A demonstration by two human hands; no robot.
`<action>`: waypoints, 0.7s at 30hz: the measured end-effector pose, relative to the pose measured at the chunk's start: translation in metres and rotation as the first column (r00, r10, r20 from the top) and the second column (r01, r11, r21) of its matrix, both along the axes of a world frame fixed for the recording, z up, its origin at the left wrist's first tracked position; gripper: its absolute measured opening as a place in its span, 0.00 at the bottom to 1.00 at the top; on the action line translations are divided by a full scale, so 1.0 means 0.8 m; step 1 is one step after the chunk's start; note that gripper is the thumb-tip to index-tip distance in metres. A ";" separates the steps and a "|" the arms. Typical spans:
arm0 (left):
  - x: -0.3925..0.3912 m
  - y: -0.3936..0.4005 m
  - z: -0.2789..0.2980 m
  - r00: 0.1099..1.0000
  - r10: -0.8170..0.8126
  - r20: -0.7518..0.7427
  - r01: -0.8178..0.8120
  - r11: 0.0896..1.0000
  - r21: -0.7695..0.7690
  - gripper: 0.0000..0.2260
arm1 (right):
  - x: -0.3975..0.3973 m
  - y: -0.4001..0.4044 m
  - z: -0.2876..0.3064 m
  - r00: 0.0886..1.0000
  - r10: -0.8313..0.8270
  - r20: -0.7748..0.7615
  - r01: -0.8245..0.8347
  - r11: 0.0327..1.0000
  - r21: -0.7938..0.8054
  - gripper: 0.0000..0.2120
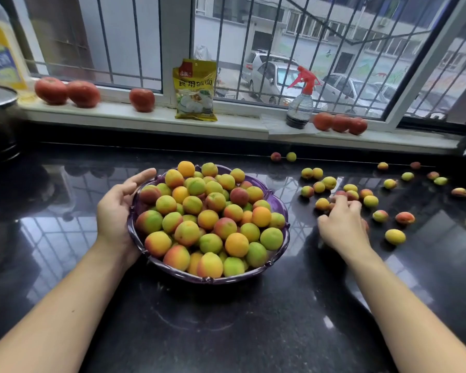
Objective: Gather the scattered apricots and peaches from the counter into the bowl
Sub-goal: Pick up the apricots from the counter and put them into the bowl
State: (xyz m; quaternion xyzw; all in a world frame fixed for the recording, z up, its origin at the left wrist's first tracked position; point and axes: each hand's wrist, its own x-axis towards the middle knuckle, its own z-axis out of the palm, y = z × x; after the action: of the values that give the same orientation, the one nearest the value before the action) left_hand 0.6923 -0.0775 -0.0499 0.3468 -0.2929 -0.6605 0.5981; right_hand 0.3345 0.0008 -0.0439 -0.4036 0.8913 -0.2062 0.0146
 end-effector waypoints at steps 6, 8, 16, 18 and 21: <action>0.000 0.003 0.003 1.000 -0.026 0.015 0.026 1.000 -0.008 0.23 | 0.000 -0.027 -0.006 0.987 -0.078 -0.142 0.090 0.993 0.076 0.21; -0.001 0.003 0.004 0.999 -0.028 0.015 0.029 1.000 -0.012 0.23 | -0.002 -0.028 -0.007 0.984 -0.083 -0.160 0.099 0.991 0.094 0.21; -0.003 0.007 0.007 0.999 -0.040 -0.003 0.040 0.999 -0.021 0.23 | -0.019 -0.024 -0.013 0.982 -0.109 -0.154 0.114 0.993 0.028 0.22; -0.003 0.008 0.007 0.999 -0.038 0.000 0.038 0.999 -0.015 0.23 | -0.021 -0.024 -0.014 0.981 -0.102 -0.166 0.106 0.994 0.015 0.21; -0.003 0.008 0.008 0.999 -0.036 0.005 0.036 0.999 -0.003 0.22 | -0.022 -0.024 -0.016 0.979 -0.087 -0.187 0.088 0.996 -0.005 0.20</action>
State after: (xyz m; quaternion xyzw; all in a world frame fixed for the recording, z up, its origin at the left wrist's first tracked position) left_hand 0.6899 -0.0711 -0.0438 0.3422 -0.3017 -0.6698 0.5858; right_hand 0.3172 -0.0184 -0.0567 -0.3815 0.9059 -0.1666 -0.0776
